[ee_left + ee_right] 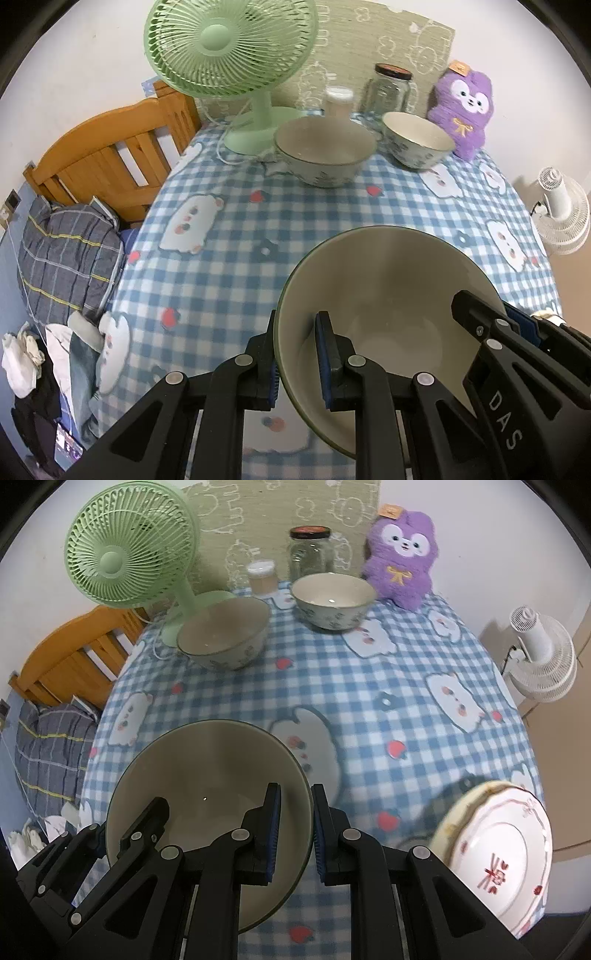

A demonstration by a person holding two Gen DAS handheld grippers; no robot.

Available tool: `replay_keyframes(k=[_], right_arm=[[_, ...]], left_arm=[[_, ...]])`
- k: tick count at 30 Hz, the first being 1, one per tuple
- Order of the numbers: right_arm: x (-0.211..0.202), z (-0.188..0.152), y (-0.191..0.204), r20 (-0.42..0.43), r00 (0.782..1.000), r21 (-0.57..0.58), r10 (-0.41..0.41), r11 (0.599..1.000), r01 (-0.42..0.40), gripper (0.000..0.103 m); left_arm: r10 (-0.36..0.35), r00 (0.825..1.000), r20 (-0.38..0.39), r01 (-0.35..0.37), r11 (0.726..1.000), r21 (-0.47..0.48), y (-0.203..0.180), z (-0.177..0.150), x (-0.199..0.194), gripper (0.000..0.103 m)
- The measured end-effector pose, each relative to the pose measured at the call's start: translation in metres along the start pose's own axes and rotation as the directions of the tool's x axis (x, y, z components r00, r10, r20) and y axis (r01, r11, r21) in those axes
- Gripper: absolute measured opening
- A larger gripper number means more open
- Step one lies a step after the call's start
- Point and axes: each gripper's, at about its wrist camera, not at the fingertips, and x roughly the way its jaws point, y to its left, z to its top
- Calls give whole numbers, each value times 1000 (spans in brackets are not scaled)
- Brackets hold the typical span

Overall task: Organize plates and bowls
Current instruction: 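Lift the cream bowl with both tools and carry it toward the plate stack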

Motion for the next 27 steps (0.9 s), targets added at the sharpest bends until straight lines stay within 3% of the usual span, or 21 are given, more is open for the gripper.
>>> replay_keyframes(k=[13, 27], right_arm=[[-8, -29, -37, -15, 1000, -3, -23, 1000, 23, 19], [-1, -54, -50, -52, 998, -12, -27, 1000, 26, 19]], left_arm=[[-15, 1000, -11, 15, 1000, 22, -40, -32, -8, 14], [-18, 999, -45, 19, 1000, 21, -52, -58, -3, 14]])
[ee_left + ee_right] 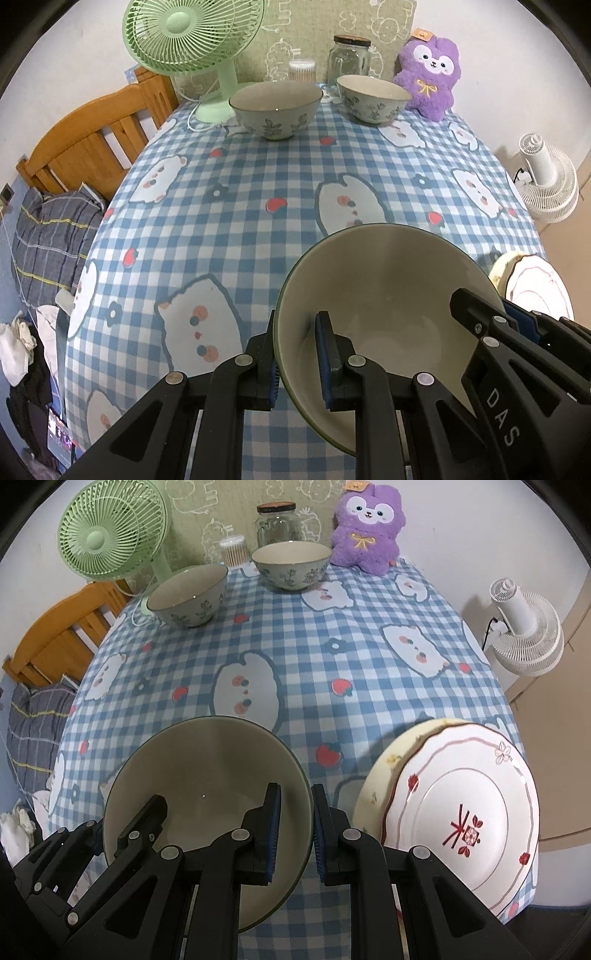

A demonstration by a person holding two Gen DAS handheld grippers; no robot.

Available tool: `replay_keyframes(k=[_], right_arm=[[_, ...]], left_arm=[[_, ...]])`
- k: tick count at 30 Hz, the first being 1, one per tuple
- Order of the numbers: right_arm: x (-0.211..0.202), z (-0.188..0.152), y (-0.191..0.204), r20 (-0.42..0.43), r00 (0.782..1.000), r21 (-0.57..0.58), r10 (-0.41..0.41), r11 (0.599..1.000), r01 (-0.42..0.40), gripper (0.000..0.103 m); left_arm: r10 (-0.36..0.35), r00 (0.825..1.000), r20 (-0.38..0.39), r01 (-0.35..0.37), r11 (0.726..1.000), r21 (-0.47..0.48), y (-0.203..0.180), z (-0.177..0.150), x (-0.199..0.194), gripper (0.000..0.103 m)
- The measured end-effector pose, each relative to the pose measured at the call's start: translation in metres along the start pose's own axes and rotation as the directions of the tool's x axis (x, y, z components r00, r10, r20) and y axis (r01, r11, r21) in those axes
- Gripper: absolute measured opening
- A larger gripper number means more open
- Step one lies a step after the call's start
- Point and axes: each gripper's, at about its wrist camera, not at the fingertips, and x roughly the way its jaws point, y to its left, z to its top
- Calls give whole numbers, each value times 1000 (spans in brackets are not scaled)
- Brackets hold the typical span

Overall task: Organize plates and bowls
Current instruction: 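Lift the cream bowl with both tools and carry it toward the plate stack, then lower the cream bowl onto the cloth beside the plates and open both tools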

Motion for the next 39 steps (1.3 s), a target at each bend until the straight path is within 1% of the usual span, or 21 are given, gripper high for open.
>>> replay_keyframes(k=[6, 11, 16, 20, 25, 26, 29, 31, 35, 36, 37, 38, 39], right_arm=[[4, -9, -2, 1, 1000, -20, -24, 1000, 24, 19], [10, -16, -6, -27, 999, -19, -25, 1000, 24, 19], [10, -23, -8, -26, 999, -24, -31, 999, 30, 19], [9, -25, -8, -37, 999, -24, -25, 999, 24, 19], [10, -29, -12, -55, 998, -11, -12, 1000, 11, 19], [10, -30, -13, -59, 998, -5, -7, 1000, 7, 19], [9, -31, -17, -63, 998, 10, 20, 1000, -19, 19], [9, -32, -19, -63, 997, 15, 36, 999, -35, 20], [8, -31, -21, -75, 995, 13, 66, 998, -65, 21], [9, -31, -21, -80, 995, 9, 67, 998, -66, 23], [9, -30, -21, -85, 995, 3, 57, 998, -57, 29], [7, -30, -22, -83, 995, 1, 61, 998, -61, 38], [6, -30, -23, -83, 993, 1, 78, 997, -78, 46]], left_arm=[[-2, 1000, -18, 2, 1000, 10, -5, -8, 5, 14], [-6, 999, -37, 7, 1000, 12, -6, -15, 8, 14], [-3, 999, -32, 4, 1000, 25, -9, -24, 6, 14], [-13, 999, -48, 13, 1000, 18, -9, -26, 6, 15], [-32, 998, -57, 34, 999, 31, -13, -30, 5, 23], [-34, 998, -57, 36, 999, 35, -14, -30, 4, 27], [-44, 997, -58, 46, 998, 37, -17, -31, 3, 34], [-47, 997, -60, 49, 998, 35, -18, -31, 3, 37], [-53, 996, -68, 55, 998, 32, -20, -32, 2, 46], [-53, 996, -70, 56, 998, 31, -21, -32, 2, 52], [-50, 996, -70, 52, 998, 30, -21, -32, 1, 53], [-46, 997, -69, 48, 998, 29, -22, -33, 0, 54], [-48, 996, -69, 50, 998, 29, -22, -33, 1, 61]])
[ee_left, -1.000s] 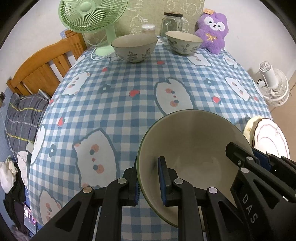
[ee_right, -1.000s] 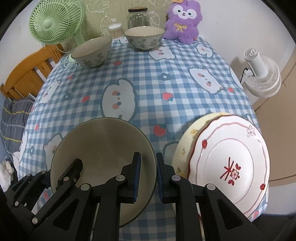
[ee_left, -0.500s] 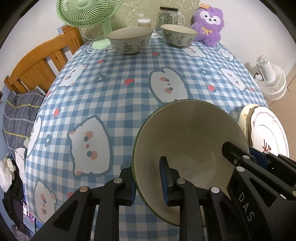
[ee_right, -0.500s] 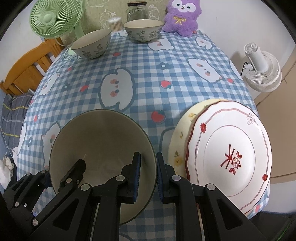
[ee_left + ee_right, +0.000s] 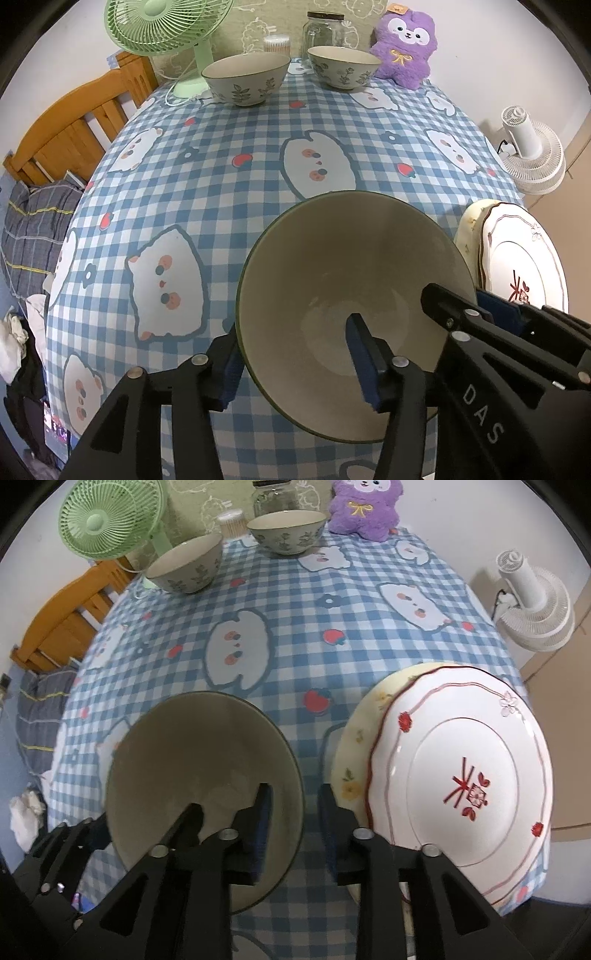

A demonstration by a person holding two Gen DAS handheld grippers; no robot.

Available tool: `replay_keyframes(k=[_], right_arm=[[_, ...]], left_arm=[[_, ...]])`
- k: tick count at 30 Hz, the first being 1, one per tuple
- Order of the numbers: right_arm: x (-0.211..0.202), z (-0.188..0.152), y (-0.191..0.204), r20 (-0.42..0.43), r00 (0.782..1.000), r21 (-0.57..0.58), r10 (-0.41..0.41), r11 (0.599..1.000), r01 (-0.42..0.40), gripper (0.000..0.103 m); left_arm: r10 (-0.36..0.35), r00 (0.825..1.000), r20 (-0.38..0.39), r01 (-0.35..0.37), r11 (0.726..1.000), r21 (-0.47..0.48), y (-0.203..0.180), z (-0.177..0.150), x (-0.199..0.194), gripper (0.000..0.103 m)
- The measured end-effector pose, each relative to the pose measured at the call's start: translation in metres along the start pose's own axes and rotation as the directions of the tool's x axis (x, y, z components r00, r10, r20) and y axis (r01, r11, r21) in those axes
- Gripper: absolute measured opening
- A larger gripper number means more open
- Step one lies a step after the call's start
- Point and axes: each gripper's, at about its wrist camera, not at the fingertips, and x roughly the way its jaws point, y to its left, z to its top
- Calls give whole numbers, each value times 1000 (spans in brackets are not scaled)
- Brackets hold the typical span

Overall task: Organize plates and bowls
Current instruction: 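Lower the cream bowl onto the cloth beside the plates and open both tools, then raise both tools and move them to the second cream bowl near the fan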

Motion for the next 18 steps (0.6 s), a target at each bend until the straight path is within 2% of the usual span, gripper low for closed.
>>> replay_keyframes(k=[1, 2, 9, 12, 14, 18], right_arm=[[-2, 0, 0, 5, 1000, -4, 2, 1000, -2, 62], [-7, -1, 1, 22, 1000, -7, -16, 1000, 16, 65], [-20, 5, -4, 46, 999, -26, -10, 1000, 11, 66], [-30, 9, -6, 66, 998, -37, -11, 999, 14, 70], [-36, 12, -8, 71, 997, -40, -20, 999, 23, 76], [-48, 18, -11, 79, 997, -52, -26, 998, 31, 77]], left_arm=[[-5, 1000, 2, 5, 1000, -5, -1, 0, -1, 65], [-3, 1000, 7, 3, 1000, -9, -2, 1, -2, 68], [8, 1000, 22, -7, 999, -35, -2, 7, -16, 78], [18, 999, 39, -17, 999, -47, -3, 10, -25, 81], [23, 999, 49, -20, 998, -59, -3, 12, -31, 82], [39, 997, 60, -35, 997, -63, -8, 18, -43, 82]])
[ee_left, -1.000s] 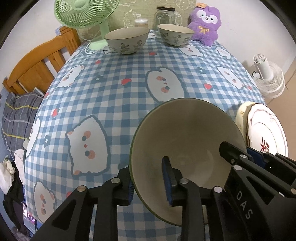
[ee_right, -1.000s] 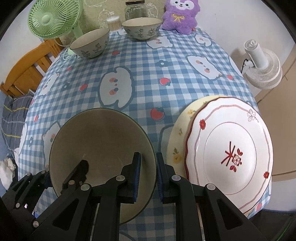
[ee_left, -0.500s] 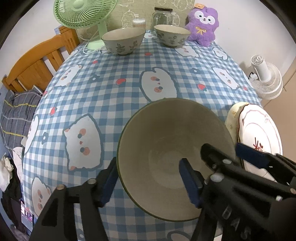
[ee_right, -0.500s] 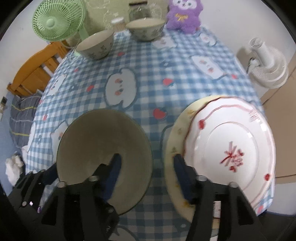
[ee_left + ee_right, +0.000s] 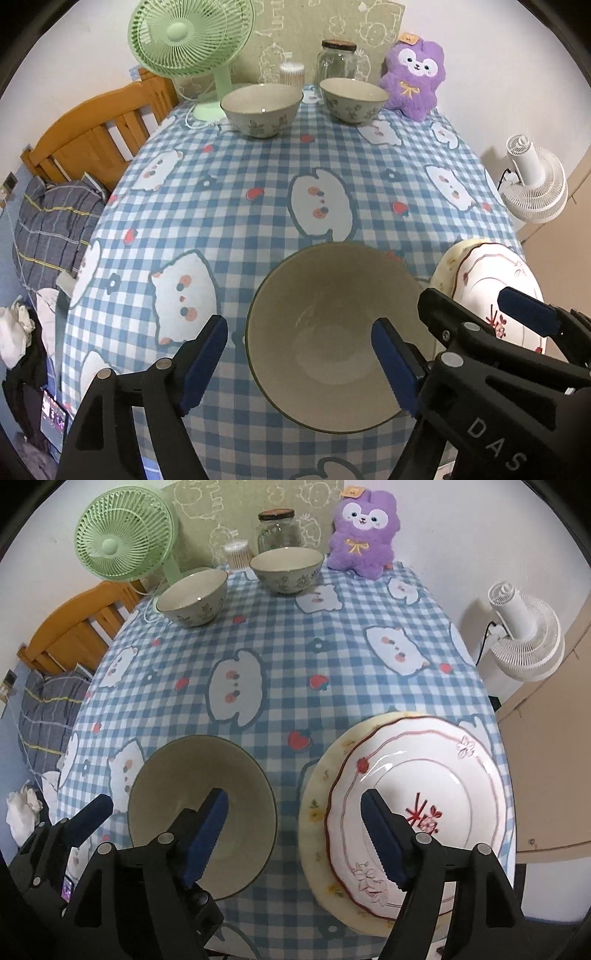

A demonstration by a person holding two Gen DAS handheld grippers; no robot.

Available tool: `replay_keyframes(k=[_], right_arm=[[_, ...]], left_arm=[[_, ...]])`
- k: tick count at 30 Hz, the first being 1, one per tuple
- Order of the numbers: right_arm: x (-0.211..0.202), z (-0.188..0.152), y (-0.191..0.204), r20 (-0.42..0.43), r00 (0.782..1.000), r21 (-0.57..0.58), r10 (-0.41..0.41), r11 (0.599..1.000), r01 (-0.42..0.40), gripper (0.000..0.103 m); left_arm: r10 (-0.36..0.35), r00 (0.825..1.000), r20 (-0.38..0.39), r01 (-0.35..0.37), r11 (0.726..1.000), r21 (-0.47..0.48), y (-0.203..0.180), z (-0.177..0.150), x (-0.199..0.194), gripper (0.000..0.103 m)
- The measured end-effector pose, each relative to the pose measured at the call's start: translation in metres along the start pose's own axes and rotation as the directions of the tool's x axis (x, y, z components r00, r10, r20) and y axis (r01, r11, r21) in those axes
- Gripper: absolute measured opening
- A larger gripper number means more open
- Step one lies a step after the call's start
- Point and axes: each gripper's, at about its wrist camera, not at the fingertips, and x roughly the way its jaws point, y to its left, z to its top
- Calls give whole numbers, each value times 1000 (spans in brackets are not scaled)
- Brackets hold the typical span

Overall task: Organize plates and bowls
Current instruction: 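Raise both tools and move them to the second cream bowl near the fan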

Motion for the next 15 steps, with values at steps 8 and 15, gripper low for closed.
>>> replay_keyframes(k=[8, 15], right_arm=[[-33, 11, -3, 73, 997, -61, -1, 998, 5, 77], [-59, 26, -5, 112, 994, -101, 1, 995, 11, 80]], left_arm=[[-1, 999, 49, 2, 999, -36, -8, 10, -26, 82], [-17, 996, 87, 24, 996, -83, -11, 19, -52, 83]])
